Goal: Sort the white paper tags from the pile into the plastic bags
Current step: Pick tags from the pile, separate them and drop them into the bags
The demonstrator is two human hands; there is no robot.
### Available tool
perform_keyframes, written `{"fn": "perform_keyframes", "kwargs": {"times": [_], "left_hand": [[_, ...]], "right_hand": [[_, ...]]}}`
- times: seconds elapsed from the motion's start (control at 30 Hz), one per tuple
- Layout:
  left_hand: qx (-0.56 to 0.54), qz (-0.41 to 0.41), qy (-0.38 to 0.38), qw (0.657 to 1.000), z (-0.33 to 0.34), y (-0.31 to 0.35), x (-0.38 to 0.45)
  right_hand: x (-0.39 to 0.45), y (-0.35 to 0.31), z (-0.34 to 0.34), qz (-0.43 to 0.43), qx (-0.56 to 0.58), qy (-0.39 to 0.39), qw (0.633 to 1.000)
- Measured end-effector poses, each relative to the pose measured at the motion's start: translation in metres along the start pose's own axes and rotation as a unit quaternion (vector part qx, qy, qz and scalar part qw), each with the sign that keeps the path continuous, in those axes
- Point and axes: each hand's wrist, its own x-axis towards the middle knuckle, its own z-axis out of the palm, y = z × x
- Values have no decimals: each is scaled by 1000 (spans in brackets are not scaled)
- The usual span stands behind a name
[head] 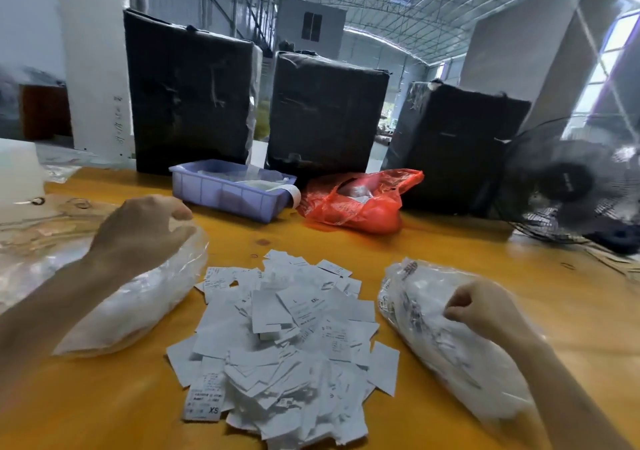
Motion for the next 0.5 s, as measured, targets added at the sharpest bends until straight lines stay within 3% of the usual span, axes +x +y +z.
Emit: {"fn": "perform_keyframes", "kwargs": {"times": [0.17, 0.23, 0.5], "left_hand": [[-90, 95, -20, 991, 23, 27, -18], [-113, 123, -31, 986, 31, 35, -25], [-167, 172, -99, 966, 56, 55, -49]], "right_hand": [[2, 4, -6, 10, 129, 95, 987], [3, 5, -10, 10, 128, 112, 985], [5, 4, -10, 10, -2, -7, 1000]]}}
